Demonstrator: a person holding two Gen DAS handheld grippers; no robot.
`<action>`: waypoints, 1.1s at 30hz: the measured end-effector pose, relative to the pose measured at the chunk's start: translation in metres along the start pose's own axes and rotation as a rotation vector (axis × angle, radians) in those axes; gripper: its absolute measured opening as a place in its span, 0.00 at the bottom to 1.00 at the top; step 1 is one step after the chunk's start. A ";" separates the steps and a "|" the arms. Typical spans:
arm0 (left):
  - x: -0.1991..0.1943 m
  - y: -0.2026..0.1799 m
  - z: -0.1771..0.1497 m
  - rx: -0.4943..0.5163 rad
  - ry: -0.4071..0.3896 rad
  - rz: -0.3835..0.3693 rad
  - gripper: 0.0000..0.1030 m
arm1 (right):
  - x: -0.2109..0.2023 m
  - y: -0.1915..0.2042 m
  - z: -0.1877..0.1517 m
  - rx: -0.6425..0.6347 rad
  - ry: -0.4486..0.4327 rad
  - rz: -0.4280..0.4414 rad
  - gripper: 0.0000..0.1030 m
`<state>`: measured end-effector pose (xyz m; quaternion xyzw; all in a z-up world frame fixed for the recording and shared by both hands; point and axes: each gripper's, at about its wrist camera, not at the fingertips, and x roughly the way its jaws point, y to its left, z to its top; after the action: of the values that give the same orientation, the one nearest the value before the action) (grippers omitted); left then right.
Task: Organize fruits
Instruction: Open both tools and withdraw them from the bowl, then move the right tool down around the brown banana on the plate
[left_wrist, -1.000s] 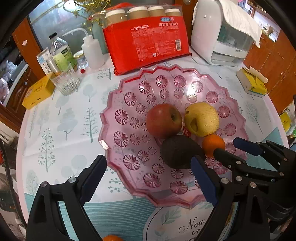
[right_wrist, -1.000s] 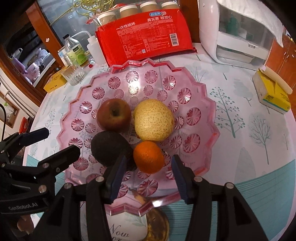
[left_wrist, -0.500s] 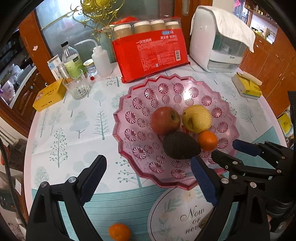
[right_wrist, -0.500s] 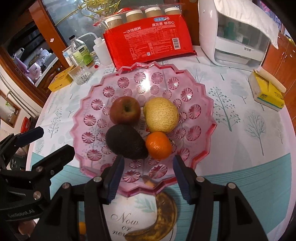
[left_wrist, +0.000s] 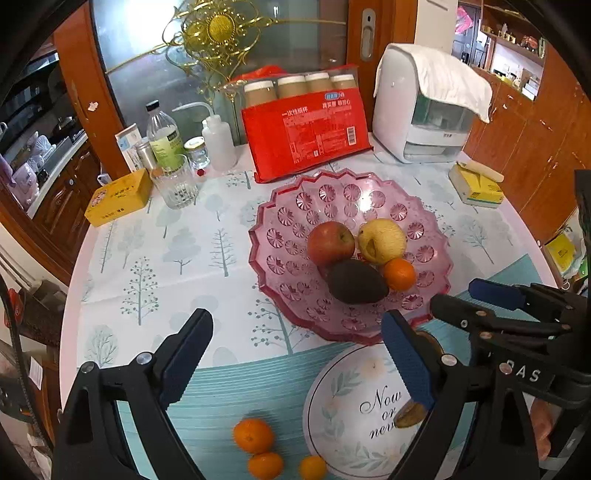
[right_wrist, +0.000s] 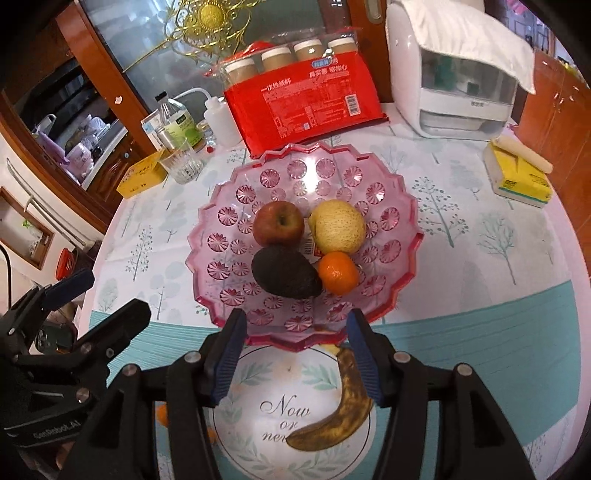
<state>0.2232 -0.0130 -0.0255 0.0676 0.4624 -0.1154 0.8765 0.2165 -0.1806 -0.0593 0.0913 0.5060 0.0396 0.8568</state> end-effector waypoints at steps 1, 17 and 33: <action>-0.006 0.002 -0.002 0.001 -0.006 -0.002 0.89 | -0.006 0.002 -0.002 0.000 -0.008 -0.006 0.55; -0.059 0.025 -0.040 0.031 -0.059 -0.015 0.89 | -0.063 0.044 -0.048 -0.039 -0.110 -0.055 0.55; -0.075 0.074 -0.096 0.027 -0.052 -0.030 0.90 | -0.073 0.087 -0.121 -0.053 -0.141 -0.132 0.55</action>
<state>0.1253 0.0904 -0.0168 0.0692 0.4390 -0.1366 0.8854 0.0777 -0.0932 -0.0365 0.0376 0.4482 -0.0100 0.8931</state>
